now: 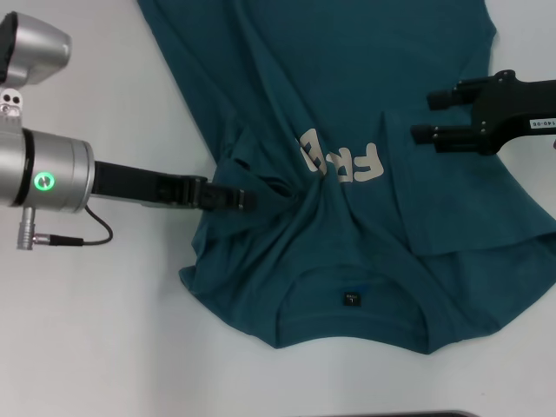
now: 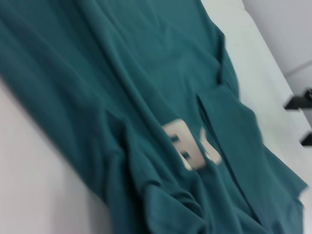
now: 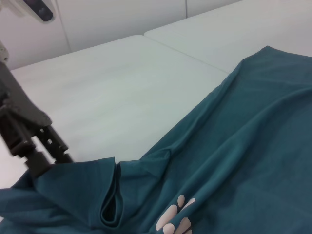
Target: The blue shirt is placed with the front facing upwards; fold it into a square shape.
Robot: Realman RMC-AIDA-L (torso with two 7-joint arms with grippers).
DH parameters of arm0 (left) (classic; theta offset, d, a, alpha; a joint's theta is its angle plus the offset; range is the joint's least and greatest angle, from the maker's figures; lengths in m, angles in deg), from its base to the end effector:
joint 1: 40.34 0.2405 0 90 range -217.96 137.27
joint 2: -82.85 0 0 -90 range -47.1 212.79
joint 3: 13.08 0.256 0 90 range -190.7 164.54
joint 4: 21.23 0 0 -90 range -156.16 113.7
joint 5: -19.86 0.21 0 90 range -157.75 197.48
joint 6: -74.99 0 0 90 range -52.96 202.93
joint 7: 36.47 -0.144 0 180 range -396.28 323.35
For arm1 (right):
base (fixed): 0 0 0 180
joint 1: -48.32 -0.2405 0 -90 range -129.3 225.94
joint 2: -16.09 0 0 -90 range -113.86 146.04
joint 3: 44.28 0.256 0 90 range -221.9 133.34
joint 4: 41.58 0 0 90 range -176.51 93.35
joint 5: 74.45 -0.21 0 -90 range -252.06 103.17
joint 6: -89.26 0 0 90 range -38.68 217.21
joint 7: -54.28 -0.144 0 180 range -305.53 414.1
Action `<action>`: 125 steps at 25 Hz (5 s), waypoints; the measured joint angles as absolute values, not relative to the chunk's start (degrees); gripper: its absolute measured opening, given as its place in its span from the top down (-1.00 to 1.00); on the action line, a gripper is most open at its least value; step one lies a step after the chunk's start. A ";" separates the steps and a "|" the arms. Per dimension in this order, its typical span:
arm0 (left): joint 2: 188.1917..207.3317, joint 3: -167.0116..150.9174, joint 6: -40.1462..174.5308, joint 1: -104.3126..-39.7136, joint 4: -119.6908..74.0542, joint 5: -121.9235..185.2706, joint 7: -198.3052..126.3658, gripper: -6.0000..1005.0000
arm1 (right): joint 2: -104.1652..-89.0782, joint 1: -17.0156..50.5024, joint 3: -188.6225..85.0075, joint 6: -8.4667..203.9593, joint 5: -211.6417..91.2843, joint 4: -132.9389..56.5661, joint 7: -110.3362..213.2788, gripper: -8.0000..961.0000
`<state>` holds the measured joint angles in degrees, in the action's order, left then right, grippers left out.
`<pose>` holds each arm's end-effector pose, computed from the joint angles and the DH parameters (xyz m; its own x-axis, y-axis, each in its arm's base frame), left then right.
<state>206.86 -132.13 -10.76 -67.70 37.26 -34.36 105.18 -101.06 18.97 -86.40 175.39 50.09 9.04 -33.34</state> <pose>-0.2263 0.3228 -0.0336 0.3960 0.9004 0.1803 0.9130 -0.4071 0.0280 0.2769 0.3473 0.0387 0.8879 -0.3611 -0.2851 -0.4398 -0.8483 -0.2949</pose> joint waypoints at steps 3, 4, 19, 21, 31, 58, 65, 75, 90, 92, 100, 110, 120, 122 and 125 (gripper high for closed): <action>207.06 -131.66 -12.95 -67.86 37.72 -36.66 105.02 -0.58 | -101.07 18.96 -86.40 175.30 50.09 9.05 -33.46 -0.31; 207.12 -131.15 -13.39 -67.86 37.83 -38.13 104.84 -0.58 | -101.07 18.96 -86.39 175.29 50.09 9.04 -33.48 -0.31; 207.37 -120.65 -12.79 -65.39 34.66 -50.10 104.48 -0.58 | -100.97 19.27 -85.43 175.25 50.10 9.05 -33.79 -0.31; 207.31 -119.31 -12.87 -63.59 37.42 -52.56 104.44 -0.58 | -100.94 19.28 -85.11 175.33 50.10 9.05 -33.79 -0.31; 206.67 -127.28 -11.70 -60.08 47.77 -44.91 104.72 -0.58 | -101.07 18.96 -84.94 175.41 50.21 9.04 -33.40 -0.31; 207.30 -122.06 -10.64 -64.67 38.81 -42.88 102.40 -0.58 | -100.97 19.31 -84.89 175.66 50.28 9.05 -33.40 -0.31; 207.39 -119.76 -9.93 -64.93 36.07 -43.70 102.51 -0.58 | -100.91 19.32 -84.88 175.39 50.17 9.04 -33.27 -0.31; 207.47 -112.44 -7.35 -63.82 35.58 -49.57 102.33 -0.58 | -100.89 19.18 -84.86 175.20 50.08 9.04 -33.25 -0.31; 207.04 -112.48 -12.29 -58.74 52.68 -53.45 102.93 -0.58 | -100.82 19.43 -83.65 175.65 50.09 9.04 -33.07 -0.31; 206.98 -114.52 -11.22 -57.66 53.99 -52.30 102.50 -0.58 | -100.81 19.43 -83.56 175.66 50.09 9.04 -33.07 -0.31; 206.90 -116.01 -5.66 -59.00 47.86 -48.25 98.88 -0.57 | -100.86 19.20 -83.56 175.74 50.02 9.04 -33.21 -0.31; 207.28 -112.69 -1.25 -64.48 34.05 -48.26 94.20 -0.57 | -100.90 19.10 -83.57 175.76 50.04 9.04 -33.53 -0.31; 207.22 -107.97 -3.19 -61.24 48.05 -51.41 96.52 -0.56 | -100.89 19.32 -83.56 175.73 49.94 9.04 -33.58 -0.31; 207.05 -109.85 -2.15 -60.90 49.23 -50.46 96.84 -0.56 | -100.89 19.32 -83.46 175.68 49.94 9.04 -33.59 -0.31; 206.91 -114.10 -0.18 -61.41 47.68 -47.43 97.03 -0.56 | -100.89 19.33 -83.29 175.73 49.94 9.04 -33.65 -0.31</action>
